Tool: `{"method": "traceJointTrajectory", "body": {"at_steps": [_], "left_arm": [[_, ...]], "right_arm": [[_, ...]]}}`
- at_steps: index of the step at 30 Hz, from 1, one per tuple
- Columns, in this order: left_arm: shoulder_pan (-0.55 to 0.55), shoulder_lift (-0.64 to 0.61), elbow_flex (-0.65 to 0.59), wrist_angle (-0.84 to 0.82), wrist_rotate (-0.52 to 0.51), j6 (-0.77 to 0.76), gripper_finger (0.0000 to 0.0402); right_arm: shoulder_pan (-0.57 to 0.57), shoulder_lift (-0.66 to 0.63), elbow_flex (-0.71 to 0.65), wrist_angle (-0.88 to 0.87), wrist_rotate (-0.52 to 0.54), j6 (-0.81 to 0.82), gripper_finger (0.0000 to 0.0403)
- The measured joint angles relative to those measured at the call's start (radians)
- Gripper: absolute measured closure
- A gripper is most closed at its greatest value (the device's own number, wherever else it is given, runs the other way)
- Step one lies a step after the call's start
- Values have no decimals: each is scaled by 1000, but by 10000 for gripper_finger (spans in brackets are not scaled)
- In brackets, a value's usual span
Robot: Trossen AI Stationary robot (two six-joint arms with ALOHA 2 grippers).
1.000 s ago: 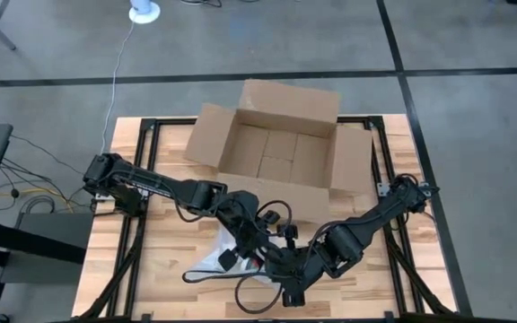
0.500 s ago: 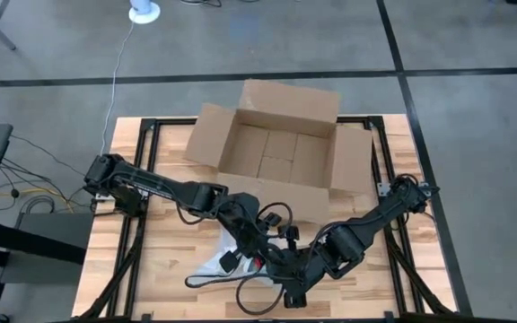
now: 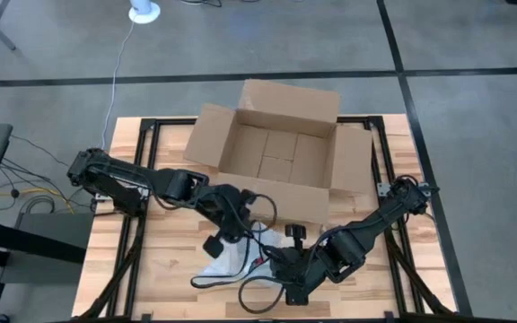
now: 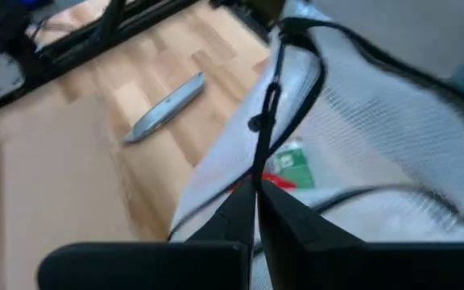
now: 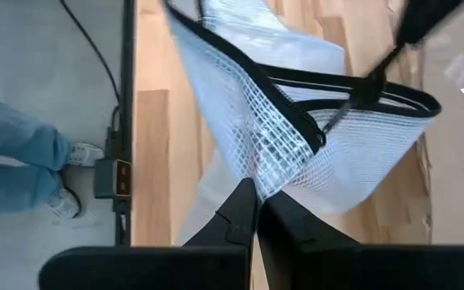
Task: Unpack boxes
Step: Close the transparent zip bag
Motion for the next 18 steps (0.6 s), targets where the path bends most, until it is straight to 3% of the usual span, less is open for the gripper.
{"method": "traceJointTrajectory", "body": {"at_steps": [12, 18], "left_arm": [[-15, -22, -1, -272, -108, -47, 401], [-21, -22, 23, -136, -118, -58, 401]], "right_arm": [[19, 0, 0, -124, -15, 98, 403], [24, 0, 0, -107, -12, 107, 403]]}}
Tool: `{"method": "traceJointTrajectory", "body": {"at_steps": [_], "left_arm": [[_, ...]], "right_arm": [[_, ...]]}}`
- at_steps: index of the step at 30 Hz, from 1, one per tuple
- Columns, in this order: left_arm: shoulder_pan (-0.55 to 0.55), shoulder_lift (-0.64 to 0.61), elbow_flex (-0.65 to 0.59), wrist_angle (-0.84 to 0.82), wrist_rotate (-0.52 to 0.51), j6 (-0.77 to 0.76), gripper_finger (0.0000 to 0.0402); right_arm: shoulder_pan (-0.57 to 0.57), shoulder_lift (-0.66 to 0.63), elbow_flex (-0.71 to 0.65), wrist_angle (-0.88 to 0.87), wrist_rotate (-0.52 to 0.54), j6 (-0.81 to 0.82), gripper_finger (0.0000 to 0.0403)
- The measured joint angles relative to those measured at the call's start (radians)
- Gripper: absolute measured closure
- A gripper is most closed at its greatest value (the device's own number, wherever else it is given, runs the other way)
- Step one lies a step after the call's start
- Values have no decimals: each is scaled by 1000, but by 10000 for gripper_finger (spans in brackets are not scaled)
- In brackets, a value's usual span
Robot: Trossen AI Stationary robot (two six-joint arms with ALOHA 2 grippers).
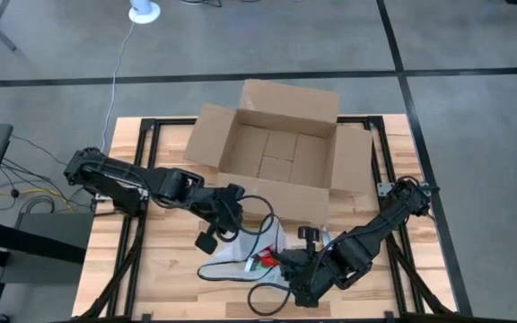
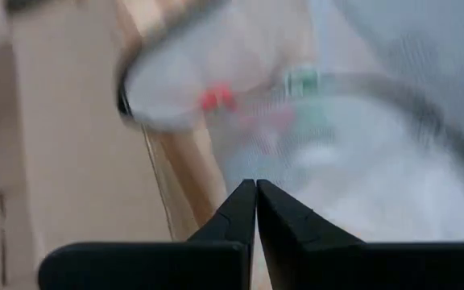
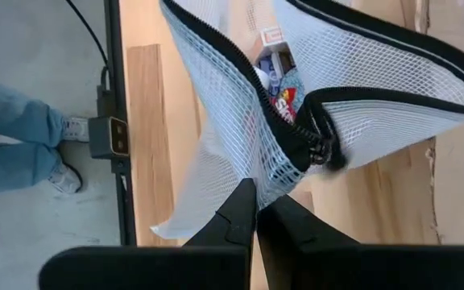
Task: Unpack boxes
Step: Close the transparent zip bag
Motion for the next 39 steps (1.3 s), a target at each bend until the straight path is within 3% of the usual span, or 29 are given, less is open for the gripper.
{"method": "traceJointTrajectory", "body": {"at_steps": [7, 13, 18, 21, 39], "left_arm": [[16, 5, 15, 283, 23, 70, 394], [44, 88, 16, 345, 98, 104, 342], [74, 154, 15, 427, 257, 124, 297], [76, 155, 14, 465, 301, 147, 282], [17, 222, 14, 613, 326, 160, 276]], "right_arm": [[-1, 0, 0, 14, 2, 3, 403], [-1, 0, 0, 18, 2, 28, 403], [-1, 0, 0, 51, 2, 30, 403], [-1, 0, 0, 55, 1, 30, 403], [-5, 0, -1, 67, -7, 56, 403]]}}
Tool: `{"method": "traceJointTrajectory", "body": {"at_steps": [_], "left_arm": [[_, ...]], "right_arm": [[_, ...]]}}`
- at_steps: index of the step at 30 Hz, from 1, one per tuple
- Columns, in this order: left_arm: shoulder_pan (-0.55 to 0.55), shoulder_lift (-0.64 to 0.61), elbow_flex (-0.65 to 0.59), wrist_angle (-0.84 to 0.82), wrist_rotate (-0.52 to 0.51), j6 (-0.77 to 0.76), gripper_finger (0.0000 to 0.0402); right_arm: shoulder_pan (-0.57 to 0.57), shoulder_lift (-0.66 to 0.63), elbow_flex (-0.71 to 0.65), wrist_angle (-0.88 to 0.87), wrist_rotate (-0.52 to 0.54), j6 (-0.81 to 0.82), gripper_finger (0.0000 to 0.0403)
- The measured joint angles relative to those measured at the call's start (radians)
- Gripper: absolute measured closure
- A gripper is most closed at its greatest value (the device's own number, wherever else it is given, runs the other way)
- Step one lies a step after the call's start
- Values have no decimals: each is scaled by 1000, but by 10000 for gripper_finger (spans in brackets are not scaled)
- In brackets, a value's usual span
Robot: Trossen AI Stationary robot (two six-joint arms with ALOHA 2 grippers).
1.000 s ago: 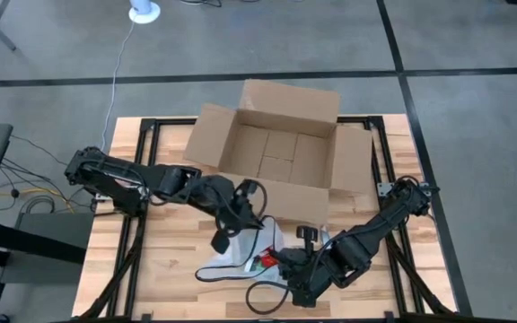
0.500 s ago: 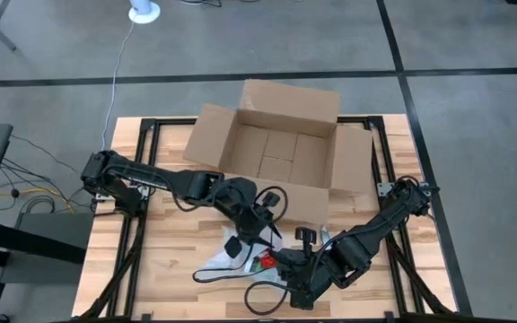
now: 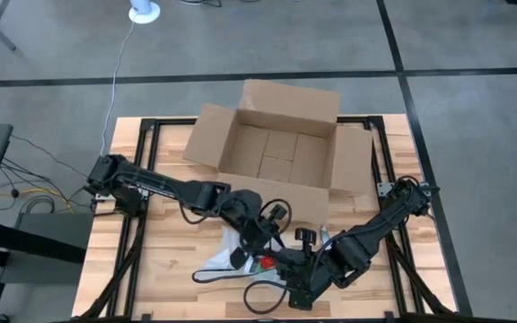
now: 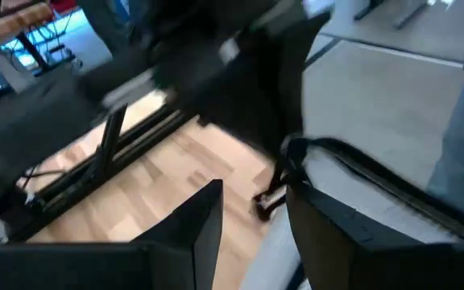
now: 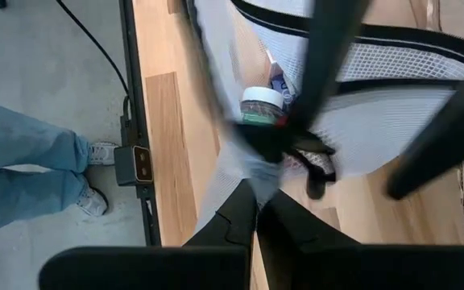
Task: Unpack boxes
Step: Close the transparent zip bag
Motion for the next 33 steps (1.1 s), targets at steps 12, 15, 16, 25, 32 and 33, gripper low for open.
{"method": "traceJointTrajectory", "body": {"at_steps": [12, 15, 16, 25, 32, 33], "left_arm": [[-50, 16, 0, -2, -31, 58, 276], [-52, 36, 0, 31, -54, 49, 284], [-53, 42, 0, 36, -62, 46, 289], [-55, 42, 1, -2, -106, 84, 394], [-54, 13, 22, -152, -258, 102, 400], [-53, 12, 38, -170, -265, 104, 401]], "right_arm": [[-6, 0, 0, 2, -3, -2, 403], [-6, 0, 0, -1, -7, 11, 403], [-5, 0, 0, 1, -7, 15, 403], [-2, 0, 0, 3, -1, 24, 403], [8, 0, 0, 16, 12, 27, 403], [7, 0, 0, 12, 11, 27, 403]]}}
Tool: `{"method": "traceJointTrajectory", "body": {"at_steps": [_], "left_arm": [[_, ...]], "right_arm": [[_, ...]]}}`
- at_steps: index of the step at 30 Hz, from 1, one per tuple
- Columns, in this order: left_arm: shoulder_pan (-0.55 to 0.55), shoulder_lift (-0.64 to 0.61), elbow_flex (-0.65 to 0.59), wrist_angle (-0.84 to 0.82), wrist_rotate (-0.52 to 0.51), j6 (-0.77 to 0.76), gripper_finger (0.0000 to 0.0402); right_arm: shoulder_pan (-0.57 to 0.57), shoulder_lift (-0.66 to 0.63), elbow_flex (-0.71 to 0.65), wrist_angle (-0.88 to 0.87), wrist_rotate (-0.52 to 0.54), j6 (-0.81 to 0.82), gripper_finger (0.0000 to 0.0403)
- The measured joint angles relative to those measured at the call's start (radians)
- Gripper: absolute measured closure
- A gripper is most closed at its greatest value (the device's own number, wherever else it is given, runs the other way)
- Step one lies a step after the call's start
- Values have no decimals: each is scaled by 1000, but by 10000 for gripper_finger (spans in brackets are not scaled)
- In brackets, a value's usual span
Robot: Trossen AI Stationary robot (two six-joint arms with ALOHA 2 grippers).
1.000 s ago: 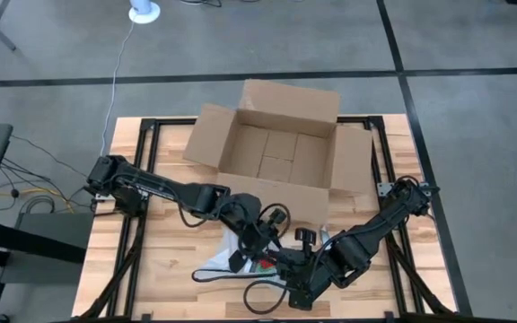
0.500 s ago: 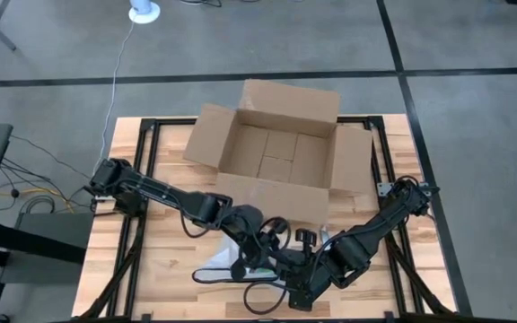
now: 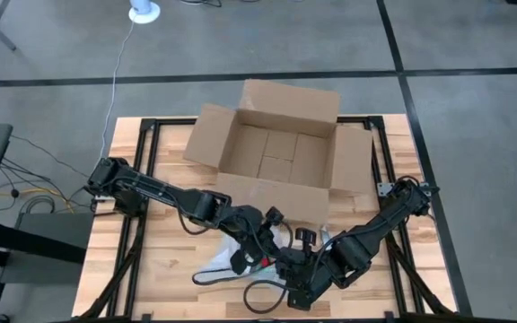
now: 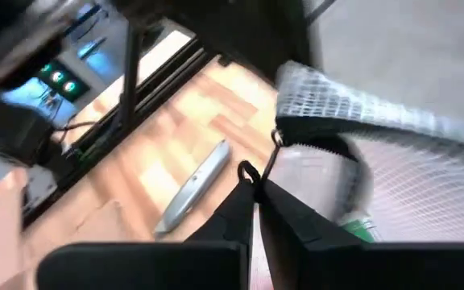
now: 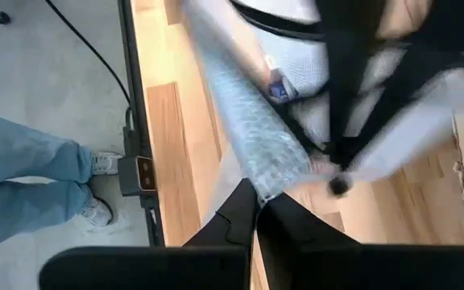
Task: Unpack boxes
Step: Close the transparent zip bag
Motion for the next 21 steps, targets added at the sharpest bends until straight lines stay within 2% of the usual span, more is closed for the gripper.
{"method": "traceJointTrajectory", "body": {"at_steps": [3, 9, 21], "left_arm": [[-3, -3, 61, -70, -20, 15, 401], [-7, -3, 119, -79, -20, 34, 401], [-7, -3, 124, -97, -48, 42, 401]], "right_arm": [[-2, 0, 0, 4, -3, 0, 403], [-1, -1, 0, 3, -4, 0, 403], [-1, -2, 0, -1, -8, -1, 403]]}}
